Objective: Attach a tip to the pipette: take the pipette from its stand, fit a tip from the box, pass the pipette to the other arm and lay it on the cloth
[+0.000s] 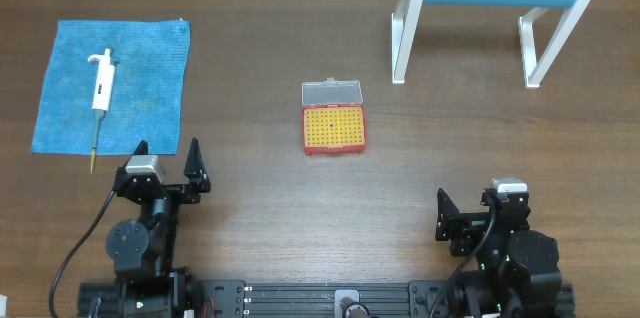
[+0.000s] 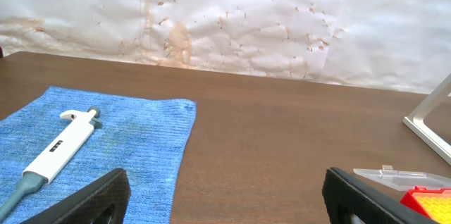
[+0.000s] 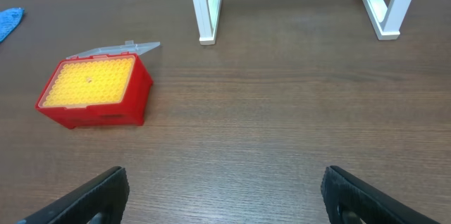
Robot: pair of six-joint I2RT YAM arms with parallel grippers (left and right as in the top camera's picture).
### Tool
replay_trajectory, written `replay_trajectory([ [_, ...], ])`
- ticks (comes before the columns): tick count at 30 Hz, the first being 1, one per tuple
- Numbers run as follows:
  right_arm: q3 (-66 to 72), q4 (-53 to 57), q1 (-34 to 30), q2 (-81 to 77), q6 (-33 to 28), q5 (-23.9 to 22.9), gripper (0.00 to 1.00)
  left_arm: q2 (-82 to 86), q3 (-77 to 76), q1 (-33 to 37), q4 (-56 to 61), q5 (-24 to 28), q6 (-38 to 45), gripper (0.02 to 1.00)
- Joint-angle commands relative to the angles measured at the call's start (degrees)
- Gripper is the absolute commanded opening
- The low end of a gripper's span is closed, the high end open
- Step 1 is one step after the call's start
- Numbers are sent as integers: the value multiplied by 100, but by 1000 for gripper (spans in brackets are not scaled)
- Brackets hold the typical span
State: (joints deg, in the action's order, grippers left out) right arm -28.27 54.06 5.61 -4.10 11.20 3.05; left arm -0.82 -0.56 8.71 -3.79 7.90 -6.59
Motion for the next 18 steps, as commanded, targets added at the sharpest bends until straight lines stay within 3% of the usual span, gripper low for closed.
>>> replay_trajectory([
  [1, -9, -9, -17, 42, -101, -96, 888, 61, 24, 28, -24, -85, -66, 882],
  [6, 15, -256, -22, 42, -365, -304, 884, 61, 24, 28, -24, -85, -66, 882],
  [9, 398, -1873, -24, 52, -678, -726, 890, 61, 24, 28, -26, -85, -66, 884],
  [12, 1137, -3842, -107, 52, -1285, -715, 886, 61, 24, 28, -24, -85, -66, 882],
  [15, 1832, -5302, -249, 59, -1303, -667, 888, 63, 24, 28, -26, -85, -66, 882],
  [18, 2341, -6052, -313, 76, -1298, -590, 884, 61, 24, 28, -26, -85, -66, 882],
])
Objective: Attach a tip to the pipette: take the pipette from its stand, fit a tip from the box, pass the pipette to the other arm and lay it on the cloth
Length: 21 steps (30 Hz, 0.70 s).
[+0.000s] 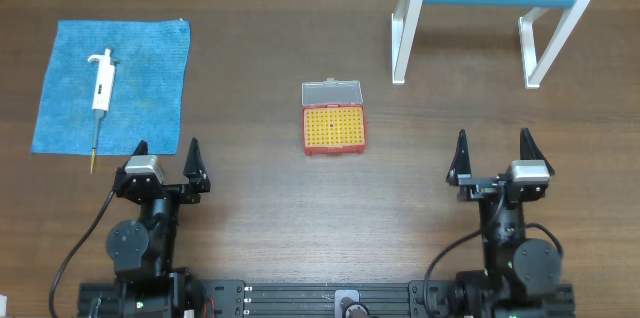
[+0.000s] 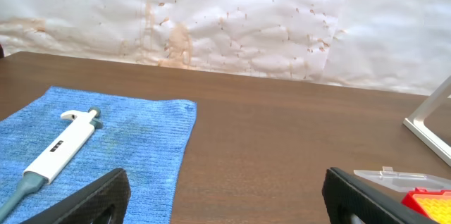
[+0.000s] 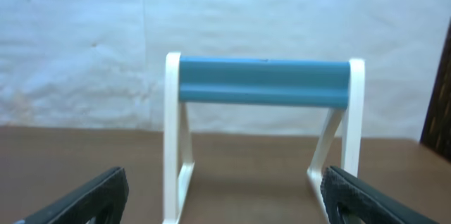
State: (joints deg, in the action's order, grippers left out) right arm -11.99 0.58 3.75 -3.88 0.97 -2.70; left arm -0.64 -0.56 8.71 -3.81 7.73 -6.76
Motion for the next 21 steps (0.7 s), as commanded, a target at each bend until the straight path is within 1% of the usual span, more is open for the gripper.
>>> replay_trajectory([
  [1, 855, -763, -138, 72, -275, 13, 888, 44, 24, 28, -24, -68, -48, 882],
  [5, 1185, -660, -258, 144, -280, 11, 888, 44, 24, 28, -22, -68, -48, 882],
  [9, 1176, 258, -380, 350, -278, 15, 888, 46, 24, 28, -24, -68, -48, 882],
  [10, 1176, 332, -393, 380, -284, 11, 886, 46, 24, 28, -22, -68, -48, 882],
  [21, 1176, 345, -422, 382, -278, 55, 888, 44, 24, 28, -24, -68, -48, 882],
])
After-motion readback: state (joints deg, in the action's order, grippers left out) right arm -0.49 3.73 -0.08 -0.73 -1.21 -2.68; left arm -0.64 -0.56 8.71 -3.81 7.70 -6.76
